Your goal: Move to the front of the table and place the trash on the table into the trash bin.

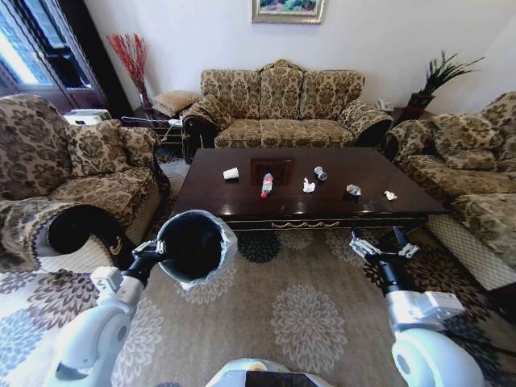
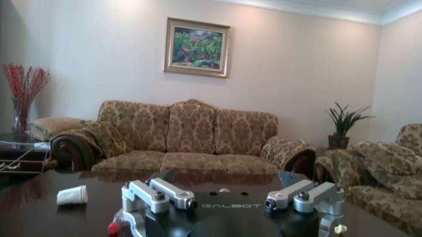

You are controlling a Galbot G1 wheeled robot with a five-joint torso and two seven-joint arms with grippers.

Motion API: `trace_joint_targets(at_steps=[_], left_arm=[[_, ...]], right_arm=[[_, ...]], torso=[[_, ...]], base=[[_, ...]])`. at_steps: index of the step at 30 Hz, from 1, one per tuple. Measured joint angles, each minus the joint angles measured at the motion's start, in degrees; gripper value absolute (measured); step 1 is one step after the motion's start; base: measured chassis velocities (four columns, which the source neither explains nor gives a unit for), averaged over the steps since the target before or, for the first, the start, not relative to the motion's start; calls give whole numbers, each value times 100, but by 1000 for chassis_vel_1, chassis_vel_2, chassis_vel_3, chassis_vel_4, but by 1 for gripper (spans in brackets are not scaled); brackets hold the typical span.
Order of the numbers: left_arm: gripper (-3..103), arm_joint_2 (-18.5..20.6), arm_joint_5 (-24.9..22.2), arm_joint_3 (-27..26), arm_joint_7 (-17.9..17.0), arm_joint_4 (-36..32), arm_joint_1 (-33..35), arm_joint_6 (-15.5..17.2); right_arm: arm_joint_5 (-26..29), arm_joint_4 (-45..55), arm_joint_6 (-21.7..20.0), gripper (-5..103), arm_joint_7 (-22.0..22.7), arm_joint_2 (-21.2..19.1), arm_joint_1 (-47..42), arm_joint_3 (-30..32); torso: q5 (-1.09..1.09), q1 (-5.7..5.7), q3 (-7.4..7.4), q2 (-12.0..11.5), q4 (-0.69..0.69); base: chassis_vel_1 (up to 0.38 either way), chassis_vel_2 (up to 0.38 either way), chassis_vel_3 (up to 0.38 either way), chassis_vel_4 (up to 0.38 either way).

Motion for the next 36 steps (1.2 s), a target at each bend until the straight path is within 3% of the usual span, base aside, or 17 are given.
trace_joint_targets(at_steps=[11, 26, 36], left_arm=[[2, -112, 87, 208, -35, -205, -3, 3], [2, -67, -104, 485, -36, -358, -292, -194], [2, -74, 220, 637, -13, -192, -385, -281]], right_arm=[[-170, 8, -105, 100, -50, -46, 26, 8], [-521, 8, -105, 100, 82, 268, -289, -32], [-471, 6, 83, 100, 96, 295, -464, 14]], torso=[[0, 0, 0, 0, 2], [0, 0, 0, 0, 1], [0, -1, 0, 0, 1]], base=[[0, 0, 0, 0], [0, 0, 0, 0], [-24, 23, 28, -26]])
